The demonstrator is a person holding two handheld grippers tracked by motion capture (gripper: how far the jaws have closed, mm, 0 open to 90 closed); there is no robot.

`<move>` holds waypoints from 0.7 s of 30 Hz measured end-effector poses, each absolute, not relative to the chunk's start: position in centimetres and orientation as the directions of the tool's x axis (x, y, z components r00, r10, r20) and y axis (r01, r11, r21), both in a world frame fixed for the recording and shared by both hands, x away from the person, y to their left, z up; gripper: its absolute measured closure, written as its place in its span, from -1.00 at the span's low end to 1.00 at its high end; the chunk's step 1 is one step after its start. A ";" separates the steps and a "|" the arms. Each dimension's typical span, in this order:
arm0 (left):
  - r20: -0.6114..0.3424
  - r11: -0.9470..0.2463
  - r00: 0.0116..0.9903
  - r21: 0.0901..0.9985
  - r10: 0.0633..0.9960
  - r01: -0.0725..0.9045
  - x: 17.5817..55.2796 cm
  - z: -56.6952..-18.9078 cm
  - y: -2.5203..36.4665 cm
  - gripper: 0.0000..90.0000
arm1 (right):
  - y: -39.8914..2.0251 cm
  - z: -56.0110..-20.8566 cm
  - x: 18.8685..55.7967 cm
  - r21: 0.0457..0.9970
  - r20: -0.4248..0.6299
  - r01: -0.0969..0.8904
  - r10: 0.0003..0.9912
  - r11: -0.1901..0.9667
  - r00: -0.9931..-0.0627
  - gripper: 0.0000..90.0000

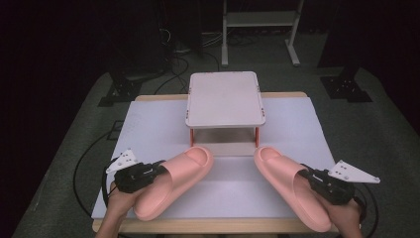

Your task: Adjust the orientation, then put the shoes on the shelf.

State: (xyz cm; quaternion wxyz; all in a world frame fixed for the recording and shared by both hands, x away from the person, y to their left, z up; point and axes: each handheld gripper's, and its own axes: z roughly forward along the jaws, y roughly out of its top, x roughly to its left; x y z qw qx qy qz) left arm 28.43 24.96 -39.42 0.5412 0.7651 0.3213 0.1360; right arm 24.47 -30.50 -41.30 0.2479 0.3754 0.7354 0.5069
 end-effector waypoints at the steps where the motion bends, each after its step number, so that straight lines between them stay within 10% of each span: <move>1: -0.138 -0.205 0.757 0.917 0.638 0.341 28.4 -39.1 25.0 0.74 | -30.4 -41.1 24.4 0.933 0.013 0.297 0.804 0.204 -0.595 0.84; 21: -0.085 -0.211 0.785 0.940 0.613 0.267 28.3 -34.4 24.4 0.74 | -29.7 -36.6 23.9 0.947 -0.016 0.244 0.789 0.209 -0.614 0.84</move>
